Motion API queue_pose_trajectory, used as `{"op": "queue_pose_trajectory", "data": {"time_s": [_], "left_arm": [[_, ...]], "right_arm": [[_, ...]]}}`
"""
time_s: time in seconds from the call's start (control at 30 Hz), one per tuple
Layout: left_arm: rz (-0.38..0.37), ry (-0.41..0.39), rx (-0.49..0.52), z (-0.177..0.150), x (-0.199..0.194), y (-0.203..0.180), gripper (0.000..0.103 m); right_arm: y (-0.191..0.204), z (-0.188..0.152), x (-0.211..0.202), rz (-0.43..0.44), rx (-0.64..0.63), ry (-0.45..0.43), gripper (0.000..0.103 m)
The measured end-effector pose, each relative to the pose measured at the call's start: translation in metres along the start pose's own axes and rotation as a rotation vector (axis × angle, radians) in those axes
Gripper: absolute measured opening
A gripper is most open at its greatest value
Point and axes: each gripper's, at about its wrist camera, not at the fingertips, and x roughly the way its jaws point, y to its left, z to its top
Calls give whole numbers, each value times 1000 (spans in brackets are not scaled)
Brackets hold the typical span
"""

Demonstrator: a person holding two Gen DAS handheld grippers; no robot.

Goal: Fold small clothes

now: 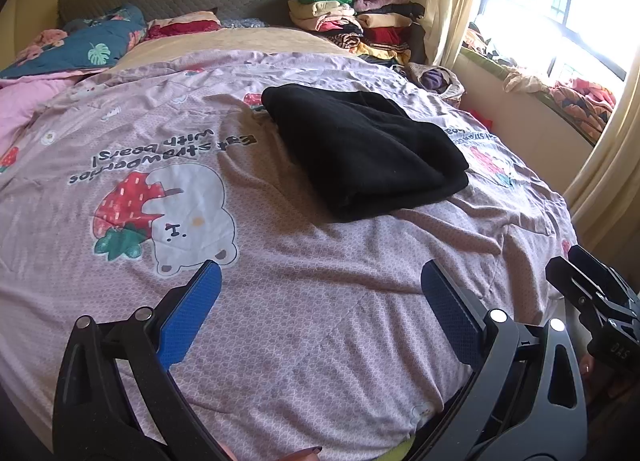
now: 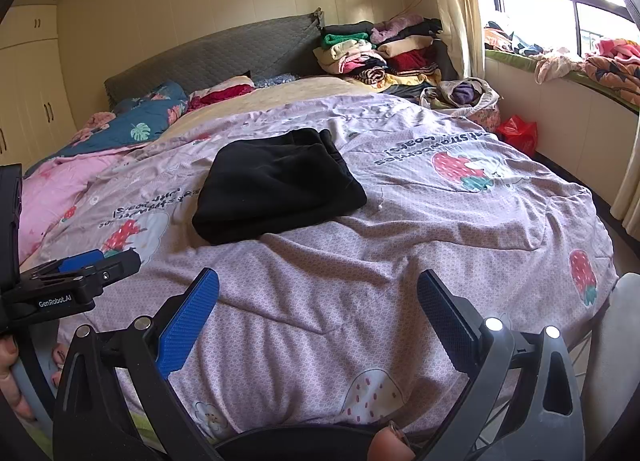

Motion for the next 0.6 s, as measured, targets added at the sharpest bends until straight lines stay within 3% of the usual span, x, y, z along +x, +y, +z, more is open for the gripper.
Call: {"op": "queue_pose_trajectory", "data": {"time_s": [0.6], "left_arm": [[7, 3, 14, 1, -1, 2, 93]], "right_arm": [[0, 0, 0, 0, -3, -1, 99]]}}
